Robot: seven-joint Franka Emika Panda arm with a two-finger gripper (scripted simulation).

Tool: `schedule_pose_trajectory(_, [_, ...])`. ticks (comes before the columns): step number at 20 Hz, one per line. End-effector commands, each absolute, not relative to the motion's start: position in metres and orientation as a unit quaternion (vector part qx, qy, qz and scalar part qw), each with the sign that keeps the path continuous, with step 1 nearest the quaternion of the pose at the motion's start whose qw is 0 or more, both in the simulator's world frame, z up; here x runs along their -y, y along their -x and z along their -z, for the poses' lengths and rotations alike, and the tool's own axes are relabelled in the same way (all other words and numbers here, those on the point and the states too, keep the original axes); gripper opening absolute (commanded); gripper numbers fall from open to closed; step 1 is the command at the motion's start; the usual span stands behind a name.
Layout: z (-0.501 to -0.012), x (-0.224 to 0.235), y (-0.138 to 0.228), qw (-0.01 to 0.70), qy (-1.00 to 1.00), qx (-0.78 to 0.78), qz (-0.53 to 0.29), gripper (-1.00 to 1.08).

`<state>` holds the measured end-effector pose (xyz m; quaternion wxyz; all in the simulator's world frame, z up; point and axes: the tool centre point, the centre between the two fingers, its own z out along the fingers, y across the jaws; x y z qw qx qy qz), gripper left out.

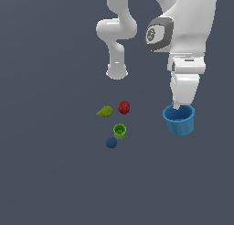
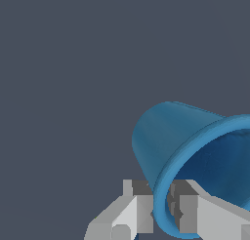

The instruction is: Pick up a designated object from a clutter of objects.

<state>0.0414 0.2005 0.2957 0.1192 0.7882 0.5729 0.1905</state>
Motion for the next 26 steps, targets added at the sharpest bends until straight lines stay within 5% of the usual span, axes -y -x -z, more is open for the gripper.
schedule_pose_trajectory(1, [-0.308, -0.198, -0.045, 0.119, -0.778, -0.581, -0.206, -1.00])
schedule_pose_trajectory(26, [-0.385, -0.180, -0.062, 0.105, -0.702, -0.636, -0.304, -1.00])
